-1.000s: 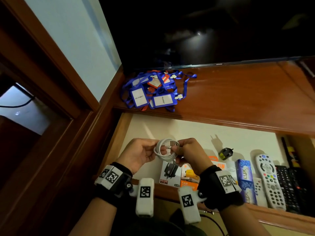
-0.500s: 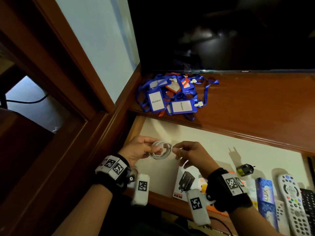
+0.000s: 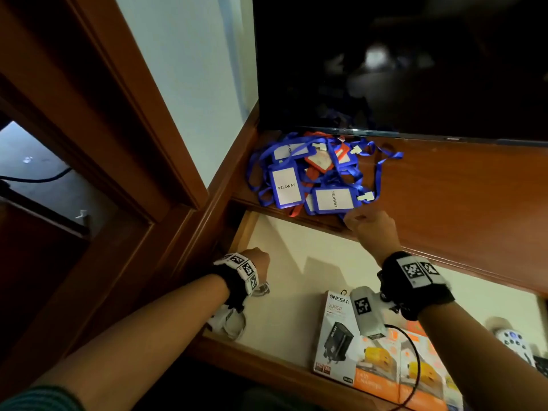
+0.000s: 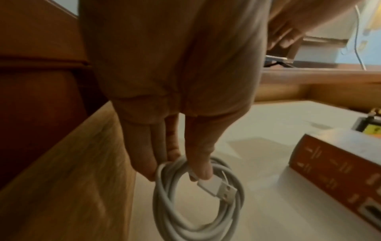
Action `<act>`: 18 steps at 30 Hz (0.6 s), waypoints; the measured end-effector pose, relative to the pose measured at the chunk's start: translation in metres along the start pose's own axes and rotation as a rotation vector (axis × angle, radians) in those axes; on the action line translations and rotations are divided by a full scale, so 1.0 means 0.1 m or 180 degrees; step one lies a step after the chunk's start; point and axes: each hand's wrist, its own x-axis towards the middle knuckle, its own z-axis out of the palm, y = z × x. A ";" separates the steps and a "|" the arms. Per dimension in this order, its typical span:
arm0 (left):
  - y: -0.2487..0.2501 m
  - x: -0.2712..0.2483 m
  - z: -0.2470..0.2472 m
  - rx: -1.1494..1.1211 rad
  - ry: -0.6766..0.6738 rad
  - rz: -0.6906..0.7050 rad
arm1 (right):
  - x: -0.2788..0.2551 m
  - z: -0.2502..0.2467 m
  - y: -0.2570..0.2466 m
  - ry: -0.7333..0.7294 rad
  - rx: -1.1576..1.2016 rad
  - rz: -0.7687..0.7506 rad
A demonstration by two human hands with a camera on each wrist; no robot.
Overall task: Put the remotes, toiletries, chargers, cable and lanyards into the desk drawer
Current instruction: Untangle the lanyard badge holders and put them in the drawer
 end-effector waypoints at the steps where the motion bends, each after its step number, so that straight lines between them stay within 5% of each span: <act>1: 0.00 0.03 0.00 0.0113 0.0021 0.0054 | 0.05 0.04 0.01 0.0054 -0.0157 -0.0112; 11: -0.08 0.17 0.10 0.1050 0.0187 0.0284 | 0.13 0.31 0.04 -0.0652 -0.1764 -0.0214; 18: -0.14 0.20 0.16 0.1035 0.0183 0.0413 | 0.20 0.36 -0.03 -0.0588 -0.2193 -0.0395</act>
